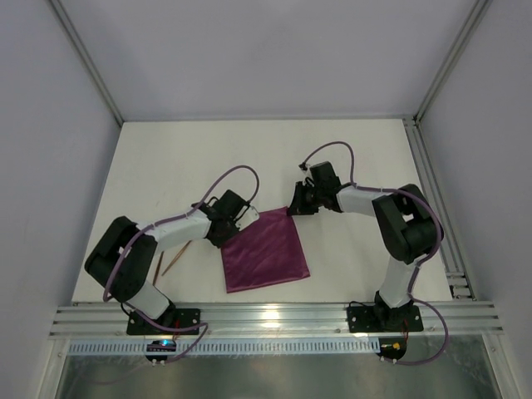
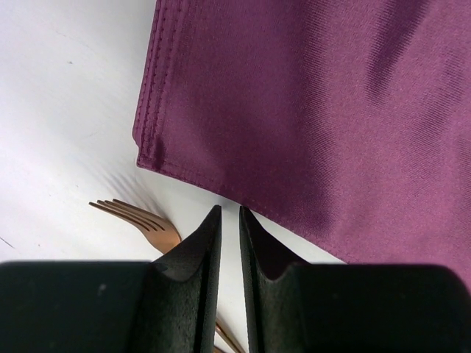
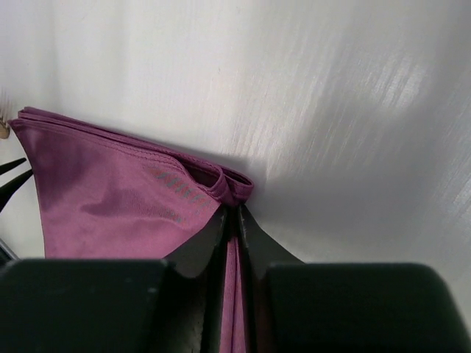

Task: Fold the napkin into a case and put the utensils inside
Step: Move the square-folded napkin to the center of the board.

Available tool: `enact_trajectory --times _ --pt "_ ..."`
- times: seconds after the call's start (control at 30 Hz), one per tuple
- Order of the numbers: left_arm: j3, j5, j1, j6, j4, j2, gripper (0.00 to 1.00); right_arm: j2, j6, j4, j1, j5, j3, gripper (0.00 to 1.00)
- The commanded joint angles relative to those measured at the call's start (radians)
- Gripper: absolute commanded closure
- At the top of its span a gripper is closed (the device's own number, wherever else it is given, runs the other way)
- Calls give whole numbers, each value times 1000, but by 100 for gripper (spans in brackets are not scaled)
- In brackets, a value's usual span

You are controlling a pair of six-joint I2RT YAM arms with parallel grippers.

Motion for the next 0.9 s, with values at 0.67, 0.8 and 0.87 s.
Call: enact_trajectory --times 0.67,0.8,0.87 --pt "130 32 66 -12 -65 -87 82 -233 336 268 -287 207 -401 97" --pt "156 59 66 -17 -80 -88 82 -310 412 282 -286 218 -479 97" --pt "162 77 66 -21 -83 -87 82 -377 436 291 -286 224 -551 97"
